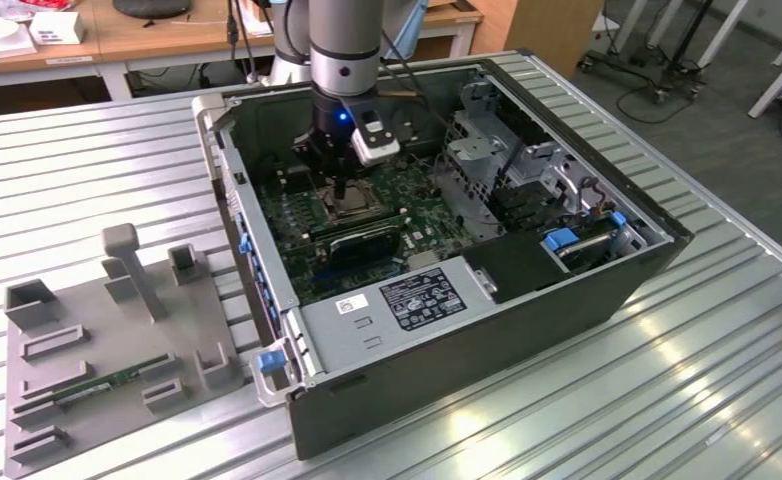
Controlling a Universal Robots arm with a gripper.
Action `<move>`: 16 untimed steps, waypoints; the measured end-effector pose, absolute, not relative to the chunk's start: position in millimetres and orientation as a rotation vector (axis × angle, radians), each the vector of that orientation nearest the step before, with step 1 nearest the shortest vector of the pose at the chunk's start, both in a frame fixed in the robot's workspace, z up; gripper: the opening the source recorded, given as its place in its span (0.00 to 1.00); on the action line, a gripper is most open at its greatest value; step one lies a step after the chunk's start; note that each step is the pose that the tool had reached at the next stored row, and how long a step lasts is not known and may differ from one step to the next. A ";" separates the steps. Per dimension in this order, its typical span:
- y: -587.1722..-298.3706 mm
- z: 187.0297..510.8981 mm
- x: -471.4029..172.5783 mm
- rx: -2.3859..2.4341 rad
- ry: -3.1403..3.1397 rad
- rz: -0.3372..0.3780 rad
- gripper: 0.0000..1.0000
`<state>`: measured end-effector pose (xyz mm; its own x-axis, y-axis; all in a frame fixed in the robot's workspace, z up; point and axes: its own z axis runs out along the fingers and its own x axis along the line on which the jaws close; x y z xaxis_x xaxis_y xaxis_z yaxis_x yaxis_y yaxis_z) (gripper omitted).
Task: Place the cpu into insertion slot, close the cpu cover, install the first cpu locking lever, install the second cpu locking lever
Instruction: 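Close the cpu cover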
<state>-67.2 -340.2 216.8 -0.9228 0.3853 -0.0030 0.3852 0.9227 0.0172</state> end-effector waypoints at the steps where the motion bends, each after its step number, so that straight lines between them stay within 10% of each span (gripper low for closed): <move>1: -340.2 216.7 -67.2 0.588 3.080 0.026 0.11; 16: -340.2 216.3 -68.1 0.309 3.121 0.024 0.11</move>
<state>-68.1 -340.2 216.3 -0.9806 0.1960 -0.0033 0.1959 0.9805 0.0158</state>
